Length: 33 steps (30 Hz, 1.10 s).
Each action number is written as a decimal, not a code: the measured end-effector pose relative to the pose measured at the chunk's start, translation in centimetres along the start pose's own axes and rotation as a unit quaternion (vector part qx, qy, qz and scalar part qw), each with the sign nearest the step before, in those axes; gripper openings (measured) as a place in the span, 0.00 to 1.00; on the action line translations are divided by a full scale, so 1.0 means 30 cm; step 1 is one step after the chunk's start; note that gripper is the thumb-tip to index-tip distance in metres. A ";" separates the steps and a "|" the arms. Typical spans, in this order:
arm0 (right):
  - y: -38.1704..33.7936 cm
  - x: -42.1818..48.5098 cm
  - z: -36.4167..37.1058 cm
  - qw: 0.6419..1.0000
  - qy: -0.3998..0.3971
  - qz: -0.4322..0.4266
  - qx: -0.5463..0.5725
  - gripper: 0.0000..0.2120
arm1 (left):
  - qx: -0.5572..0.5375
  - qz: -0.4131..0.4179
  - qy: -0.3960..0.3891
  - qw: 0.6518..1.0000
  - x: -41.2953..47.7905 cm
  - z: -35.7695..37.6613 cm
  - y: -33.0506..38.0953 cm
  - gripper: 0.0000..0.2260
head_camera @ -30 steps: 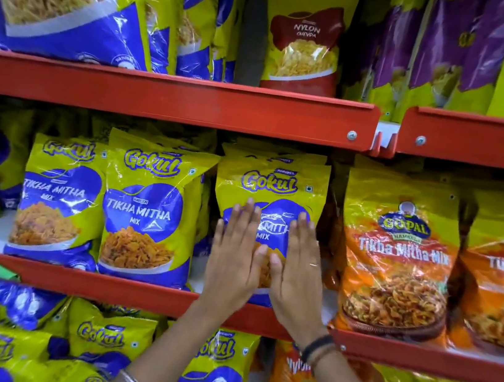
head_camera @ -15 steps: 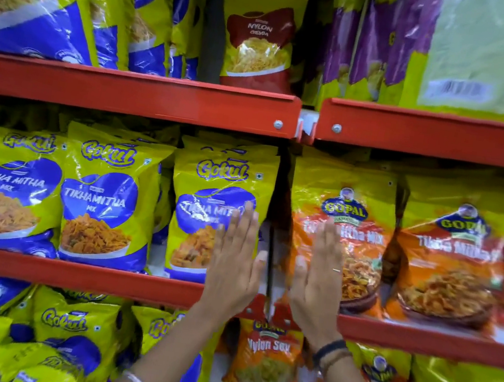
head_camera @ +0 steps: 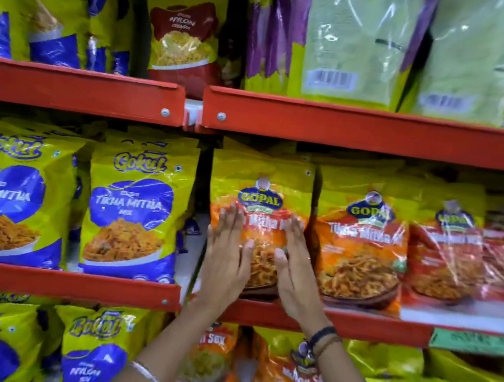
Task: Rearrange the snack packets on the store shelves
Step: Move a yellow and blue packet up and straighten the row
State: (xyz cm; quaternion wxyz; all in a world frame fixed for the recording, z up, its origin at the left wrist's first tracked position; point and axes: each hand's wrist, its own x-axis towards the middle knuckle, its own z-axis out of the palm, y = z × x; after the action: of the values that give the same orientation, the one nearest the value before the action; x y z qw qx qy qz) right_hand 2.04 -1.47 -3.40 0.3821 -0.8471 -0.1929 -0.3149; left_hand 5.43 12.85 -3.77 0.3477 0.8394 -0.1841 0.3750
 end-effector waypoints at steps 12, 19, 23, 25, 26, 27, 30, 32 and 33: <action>0.360 0.235 -0.582 0.919 0.290 0.215 0.159 0.12 | -0.328 -0.227 0.000 0.917 0.424 0.178 0.342 0.10; 0.437 0.374 -0.639 0.907 0.287 0.273 0.145 0.14 | -0.334 -0.314 0.013 0.889 0.516 0.264 0.409 0.11; 0.424 0.378 -0.634 0.914 0.286 0.256 0.130 0.12 | -0.323 -0.296 0.034 0.898 0.543 0.253 0.354 0.17; 0.434 0.380 -0.635 0.918 0.283 0.253 0.113 0.12 | -0.317 -0.300 0.041 0.899 0.541 0.257 0.348 0.17; 0.431 0.376 -0.635 0.921 0.282 0.250 0.099 0.11 | -0.313 -0.301 0.046 0.900 0.537 0.258 0.355 0.16; 0.430 0.372 -0.634 0.926 0.281 0.237 0.087 0.11 | -0.312 -0.294 0.051 0.902 0.538 0.264 0.353 0.16; 0.398 0.348 -0.634 0.941 0.267 0.200 0.049 0.10 | -0.299 -0.288 0.052 0.908 0.519 0.258 0.358 0.10; 0.403 0.342 -0.641 0.947 0.260 0.186 0.044 0.11 | -0.274 -0.268 0.041 0.923 0.506 0.244 0.363 0.03; 0.407 0.334 -0.650 0.944 0.267 0.188 0.041 0.12 | -0.264 -0.256 0.050 0.929 0.503 0.235 0.362 0.05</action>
State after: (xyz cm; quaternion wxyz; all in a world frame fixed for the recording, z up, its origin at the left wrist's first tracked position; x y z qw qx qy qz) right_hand 8.75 -23.34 6.94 0.5061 -0.7367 0.0661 -0.4435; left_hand 12.60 -0.48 9.14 0.6493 0.7164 -0.0380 0.2525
